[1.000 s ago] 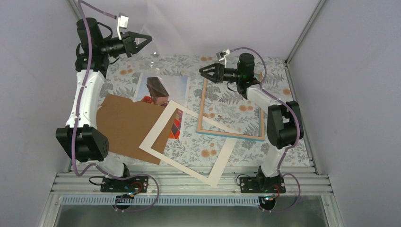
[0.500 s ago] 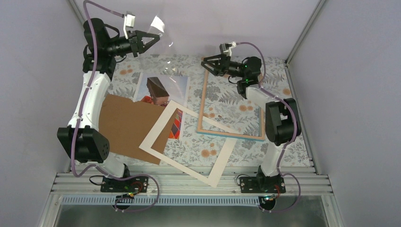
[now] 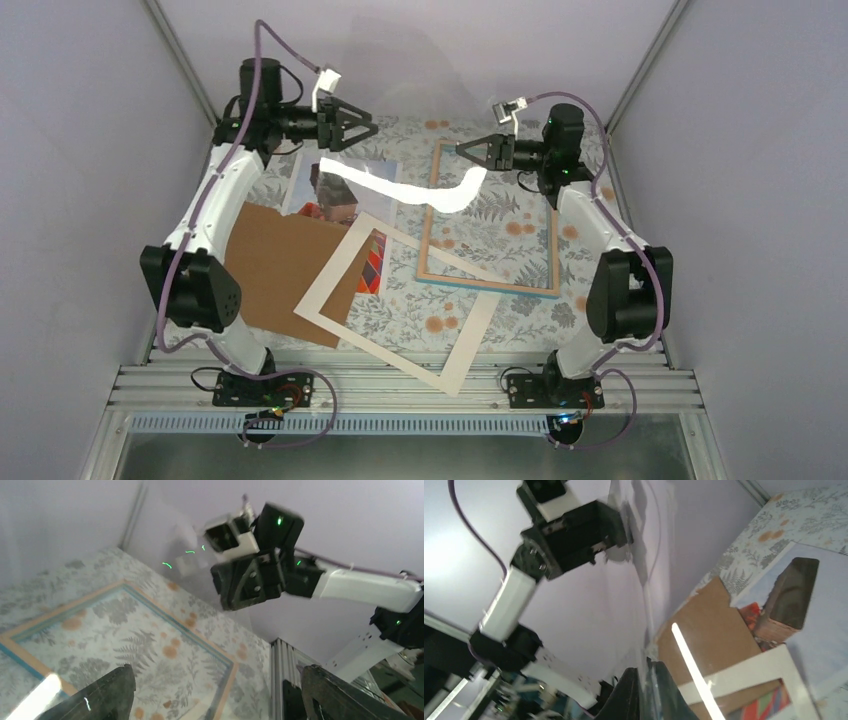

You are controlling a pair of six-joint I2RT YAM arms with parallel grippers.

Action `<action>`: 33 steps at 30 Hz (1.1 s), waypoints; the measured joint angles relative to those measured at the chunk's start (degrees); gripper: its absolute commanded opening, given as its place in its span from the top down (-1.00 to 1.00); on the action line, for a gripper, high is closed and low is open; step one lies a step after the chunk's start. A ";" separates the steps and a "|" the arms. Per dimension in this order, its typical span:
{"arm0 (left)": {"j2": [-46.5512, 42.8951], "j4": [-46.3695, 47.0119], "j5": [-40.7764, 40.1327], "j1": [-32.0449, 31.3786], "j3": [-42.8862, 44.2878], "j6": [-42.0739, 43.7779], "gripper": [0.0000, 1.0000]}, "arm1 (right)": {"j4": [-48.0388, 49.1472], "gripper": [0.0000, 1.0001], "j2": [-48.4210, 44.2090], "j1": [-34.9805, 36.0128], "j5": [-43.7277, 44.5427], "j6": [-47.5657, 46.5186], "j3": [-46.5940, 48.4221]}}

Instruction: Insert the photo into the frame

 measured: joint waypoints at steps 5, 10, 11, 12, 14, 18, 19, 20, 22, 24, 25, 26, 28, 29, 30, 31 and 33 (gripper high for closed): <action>4.15 -6.67 1.20 -1.22 0.74 5.14 -0.49 | -25.49 0.93 -2.56 -1.88 -3.34 -23.80 2.19; 5.49 -7.96 2.08 -1.20 0.09 5.46 0.06 | -41.27 0.93 -2.49 -5.11 -4.39 -36.92 2.21; 5.44 -6.95 2.43 -1.27 -0.52 4.76 0.07 | -42.93 0.93 -2.49 -5.68 -4.42 -38.32 2.21; 5.42 -5.44 2.75 -1.42 -1.33 3.85 0.09 | -44.02 0.93 -2.49 -6.05 -4.42 -39.26 2.21; 5.42 -2.80 3.17 -1.95 -3.32 2.10 0.26 | -45.46 0.93 -2.49 -6.43 -4.33 -40.35 2.19; 5.81 1.20 3.21 -4.04 -6.49 -1.09 0.93 | -46.73 0.64 -2.49 -6.69 -3.45 -41.70 2.12; 5.97 2.10 2.91 -4.50 -6.97 -2.23 0.95 | -47.39 0.30 -2.45 -6.78 -3.13 -42.16 2.10; 6.19 2.73 2.21 -4.83 -7.34 -2.71 0.95 | -48.17 0.04 -2.43 -7.15 -2.56 -42.99 2.05; 6.75 2.95 -0.09 -5.42 -7.54 -3.08 0.95 | -49.51 -0.23 -2.29 -8.22 -0.72 -44.09 1.75; 7.26 2.36 -3.02 -5.66 -7.56 -2.71 0.95 | -51.06 -0.38 -1.84 -10.49 2.38 -45.77 1.64; 7.52 2.05 -4.59 -5.64 -7.85 -2.54 0.95 | -51.98 -0.41 -1.51 -12.31 4.74 -47.01 1.60; 7.69 1.90 -5.97 -5.49 -8.35 -2.34 0.95 | -52.74 -0.42 -1.09 -14.40 7.48 -47.95 1.46; 7.98 1.38 -8.39 -5.07 -9.70 -2.08 0.95 | -53.27 -0.47 -0.39 -19.19 14.40 -49.68 0.50; 8.15 0.81 -9.64 -4.92 -10.32 -1.88 0.95 | -53.33 -0.49 -0.20 -21.11 17.68 -50.18 -0.28; 8.39 0.13 -10.82 -4.81 -10.80 -1.49 0.95 | -53.33 -0.53 0.07 -22.82 20.83 -50.73 -1.05; 8.59 -0.72 -12.07 -4.61 -10.95 -0.98 0.95 | -53.31 -0.57 0.42 -24.37 24.04 -51.21 -1.68; 8.85 -2.05 -13.68 -4.42 -10.93 0.13 0.95 | -52.94 -0.58 1.70 -26.14 30.01 -52.11 -2.49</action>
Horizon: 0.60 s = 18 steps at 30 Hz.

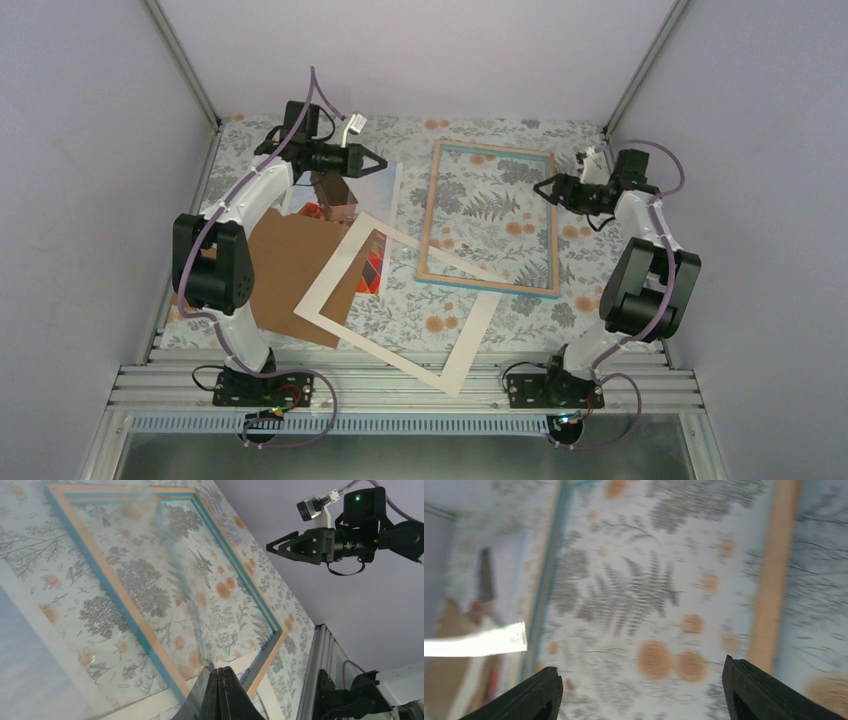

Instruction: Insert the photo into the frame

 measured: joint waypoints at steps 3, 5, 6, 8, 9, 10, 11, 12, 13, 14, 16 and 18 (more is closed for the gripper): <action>0.00 -2.99 -1.79 0.00 0.90 2.29 0.95 | 0.83 -0.60 3.30 -0.39 7.32 -1.33 -0.44; -0.02 -4.42 -2.08 0.00 2.03 3.87 0.95 | 1.44 -0.62 6.14 -0.31 10.08 -1.90 -0.52; -0.13 -4.70 -1.90 0.00 2.38 4.37 0.95 | 1.81 -0.61 7.85 -0.28 11.02 -2.14 -0.50; -0.79 -4.94 -1.25 0.17 2.45 5.03 0.95 | 1.88 -0.52 11.50 -0.28 12.22 -2.54 -0.22; -1.31 -4.98 -0.74 0.35 2.43 5.16 0.95 | 1.66 -0.46 13.60 -0.28 12.50 -2.67 0.22; -1.92 -4.87 -0.31 0.52 2.36 5.20 0.95 | 1.62 -0.41 15.61 -0.33 11.32 -3.17 1.20; -2.71 -4.76 0.20 0.68 2.25 5.22 0.95 | 1.64 -0.34 16.15 -0.39 11.34 -3.37 2.21; -3.54 -4.70 0.76 0.81 2.23 5.18 0.95 | 1.88 -0.26 16.81 -0.39 11.58 -3.50 2.99; -4.35 -4.48 1.53 0.92 2.21 5.03 0.95 | 1.92 -0.18 17.46 -0.26 11.45 -3.69 3.56; -5.25 -3.85 2.58 1.03 2.21 4.68 0.95 | 2.01 -0.12 18.08 0.00 11.15 -3.82 4.11; -6.60 -2.25 4.74 1.11 2.21 3.21 0.95 | 2.29 -0.02 19.12 0.87 10.56 -4.13 4.96; -7.54 0.46 7.32 1.03 2.23 0.37 0.95 | 3.08 0.05 19.80 2.29 10.03 -4.39 5.31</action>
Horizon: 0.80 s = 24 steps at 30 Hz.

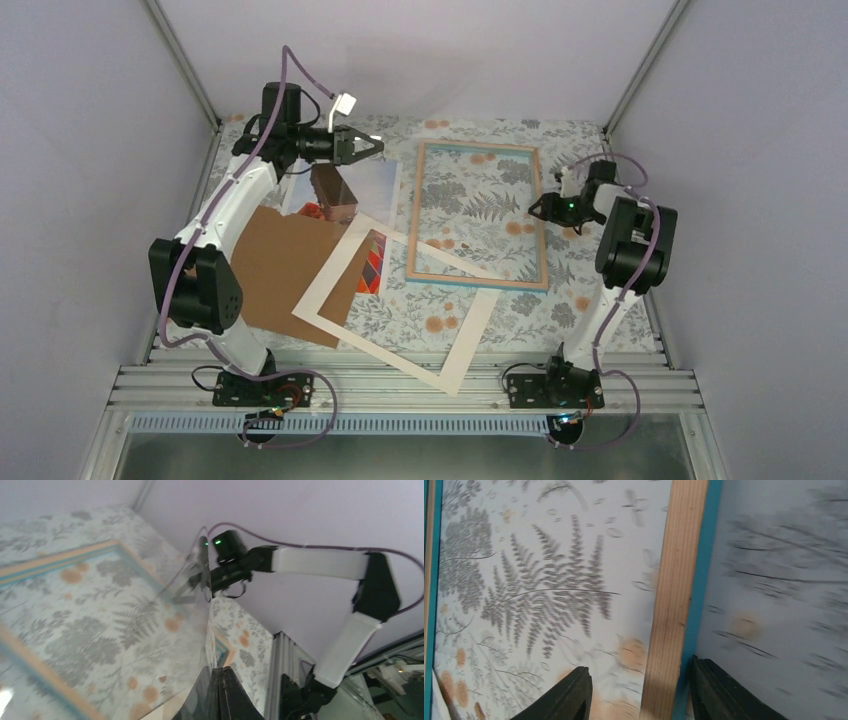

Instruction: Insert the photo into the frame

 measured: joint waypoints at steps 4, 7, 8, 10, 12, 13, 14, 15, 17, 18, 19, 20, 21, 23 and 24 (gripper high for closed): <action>0.04 8.61 4.04 -0.52 0.26 -9.38 0.95 | 1.33 0.09 0.46 4.94 -1.09 0.37 -0.13; 0.39 17.14 5.70 -1.22 0.26 -18.21 0.95 | 1.90 0.06 0.46 8.13 -2.62 0.85 -0.83; 0.68 20.00 6.10 -1.51 0.37 -21.16 0.95 | 1.95 0.04 0.46 8.79 -3.37 0.98 -1.05; 1.62 25.92 6.62 -2.56 0.72 -26.97 0.95 | 1.81 -0.06 0.44 9.22 -5.11 1.46 -1.57; 3.17 33.70 6.82 -4.20 0.63 -34.07 0.95 | 1.75 -0.16 0.00 8.76 -7.45 2.08 -2.47; 4.09 38.36 6.82 -5.05 0.11 -37.81 0.95 | 1.64 -0.18 -0.48 8.11 -8.66 2.29 -3.37; 5.18 43.80 6.69 -5.97 -0.92 -42.14 0.95 | 1.31 -0.19 -1.01 7.41 -9.44 2.54 -4.09; 6.45 48.00 6.58 -6.71 -1.97 -45.70 0.95 | 0.79 -0.20 -1.64 6.34 -10.23 2.78 -4.92; 9.73 54.90 6.49 -8.11 -3.32 -51.15 0.95 | 0.00 -0.21 -2.49 3.89 -11.02 2.99 -5.86; 11.54 56.98 6.36 -8.66 -3.74 -52.76 0.95 | -0.22 -0.21 -2.93 2.32 -11.28 3.02 -6.19; 13.62 58.71 6.21 -9.18 -4.07 -54.23 0.95 | -0.48 -0.21 -3.41 0.42 -11.37 2.99 -6.40; 15.91 60.17 5.92 -9.60 -4.42 -55.47 0.95 | -0.44 -0.21 -3.89 -1.36 -11.34 2.99 -6.62; 18.10 61.20 5.62 -9.88 -4.76 -56.48 0.95 | -0.42 -0.22 -4.42 -2.93 -11.37 2.99 -6.91; 22.58 59.87 4.66 -10.12 -4.81 -55.67 0.95 | -0.42 -0.24 -5.46 -5.95 -11.30 3.02 -7.69; 24.41 56.94 3.78 -10.16 -4.39 -53.55 0.95 | -0.42 -0.24 -5.81 -7.02 -11.23 3.10 -8.07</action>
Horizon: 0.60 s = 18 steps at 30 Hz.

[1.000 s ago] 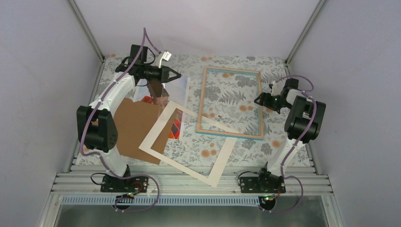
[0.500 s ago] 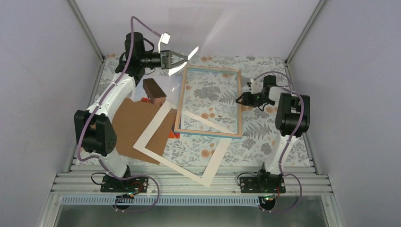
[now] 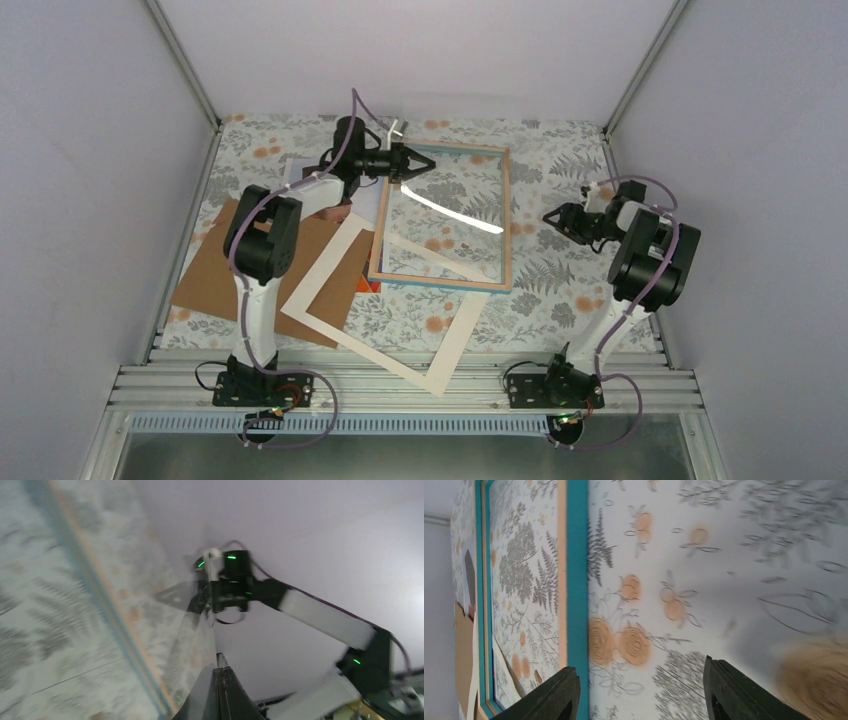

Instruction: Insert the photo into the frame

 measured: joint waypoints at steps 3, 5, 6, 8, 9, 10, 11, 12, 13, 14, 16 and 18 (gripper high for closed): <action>4.52 -11.74 -4.09 -0.20 3.78 8.87 0.95 | -0.02 -0.25 -0.81 -1.70 0.66 0.35 -1.36; 6.62 -18.58 -7.04 -0.20 6.34 14.62 0.95 | -0.13 -0.25 -1.03 -1.68 0.76 0.44 -1.84; 7.69 -22.27 -8.52 -0.22 7.89 17.79 0.95 | -0.20 -0.25 -1.07 -1.62 0.79 0.55 -1.88; 9.62 -28.22 -10.80 -0.24 11.30 22.73 0.95 | -0.17 -0.25 -1.11 -1.49 0.55 0.79 -1.88; 10.78 -31.58 -12.52 -0.24 13.55 25.79 0.95 | -0.15 -0.25 -1.11 -1.29 0.42 0.85 -1.88; 11.45 -33.70 -13.68 -0.24 14.67 27.63 0.95 | -0.17 -0.25 -1.11 -1.27 0.28 1.03 -1.88; 11.87 -36.04 -14.82 -0.24 15.65 29.62 0.95 | -0.20 -0.25 -1.11 -1.22 0.11 1.22 -1.88; 12.15 -38.12 -15.82 -0.24 16.44 31.43 0.95 | -0.15 -0.25 -1.11 -1.03 -0.09 1.40 -1.88; 12.35 -39.98 -16.68 -0.24 17.20 32.94 0.95 | -0.13 -0.25 -1.11 -0.87 -0.20 1.44 -1.88; 12.46 -41.99 -17.57 -0.24 17.94 34.51 0.95 | -0.11 -0.25 -1.11 -0.72 -0.39 1.46 -1.88; 12.70 -45.90 -19.15 -0.24 19.47 37.29 0.95 | -0.07 -0.25 -1.18 0.00 -0.63 1.55 -1.88; 13.03 -47.67 -19.67 -0.24 20.44 38.80 0.95 | -0.04 -0.25 -1.36 1.16 -0.76 1.55 -1.88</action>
